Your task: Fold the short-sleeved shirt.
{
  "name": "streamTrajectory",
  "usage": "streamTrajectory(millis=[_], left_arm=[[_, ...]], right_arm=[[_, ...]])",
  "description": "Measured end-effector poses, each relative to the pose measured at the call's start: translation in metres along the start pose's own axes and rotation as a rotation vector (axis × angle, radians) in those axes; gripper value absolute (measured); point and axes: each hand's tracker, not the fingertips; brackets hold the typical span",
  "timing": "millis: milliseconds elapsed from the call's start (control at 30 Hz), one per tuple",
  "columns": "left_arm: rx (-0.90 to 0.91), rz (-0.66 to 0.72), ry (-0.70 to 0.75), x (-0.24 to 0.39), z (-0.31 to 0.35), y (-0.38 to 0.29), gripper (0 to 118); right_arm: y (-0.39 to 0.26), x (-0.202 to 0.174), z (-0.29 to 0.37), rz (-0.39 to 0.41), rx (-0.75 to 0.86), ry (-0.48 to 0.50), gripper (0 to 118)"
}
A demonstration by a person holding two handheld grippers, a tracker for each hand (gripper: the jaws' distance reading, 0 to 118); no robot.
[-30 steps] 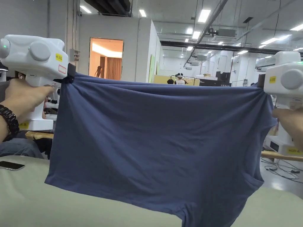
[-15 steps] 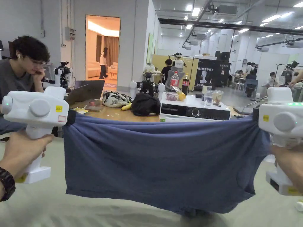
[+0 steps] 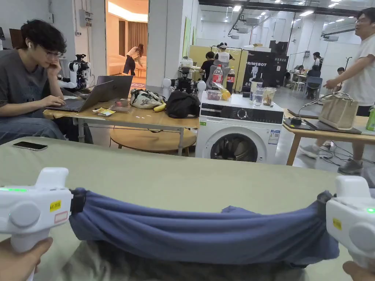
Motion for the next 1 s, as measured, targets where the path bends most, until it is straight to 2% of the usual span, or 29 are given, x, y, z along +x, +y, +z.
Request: streamTrajectory(millis=[100,200,367,467,567,633,700,733,767,833,867,1000], left_arm=[[-0.067,0.011,0.006,-0.002,0.005,-0.034,0],[-0.141,0.023,-0.008,-0.007,0.001,-0.063,0],[-0.3,0.025,0.008,-0.016,-0.021,-0.107,0],[-0.397,0.072,0.016,-0.02,-0.042,-0.123,0],[-0.434,0.09,0.022,-0.022,-0.052,-0.132,0],[-0.439,0.112,0.014,-0.026,-0.054,-0.13,0],[-0.399,0.126,0.047,-0.024,-0.045,-0.126,0],[-0.356,0.12,0.058,-0.022,-0.042,-0.122,7],[-0.312,0.114,0.05,-0.02,-0.037,-0.117,21],[-0.23,0.1,0.031,-0.01,-0.028,-0.108,58],[-0.185,0.091,0.018,-0.005,-0.024,-0.105,59],[-0.043,0.032,0.042,0.03,-0.015,-0.109,59]], right_arm=[[-0.036,-0.006,0.005,0.042,-0.067,0.0,0],[-0.067,-0.008,0.003,0.027,-0.163,0.014,0],[-0.113,-0.023,-0.016,0.124,-0.328,0.035,0],[-0.135,-0.025,-0.036,0.099,-0.413,0.036,0],[-0.144,-0.027,-0.043,0.086,-0.421,0.034,0],[-0.144,-0.026,-0.045,0.07,-0.409,0.025,0],[-0.142,-0.025,-0.04,0.01,-0.354,0.005,2],[-0.14,-0.025,-0.038,-0.005,-0.327,0.011,6],[-0.135,-0.028,-0.036,-0.016,-0.302,0.01,13],[-0.129,-0.033,-0.029,-0.038,-0.232,0.02,48],[-0.126,-0.038,-0.027,-0.044,-0.196,0.038,52],[-0.119,-0.069,-0.015,-0.043,-0.059,0.063,52]])
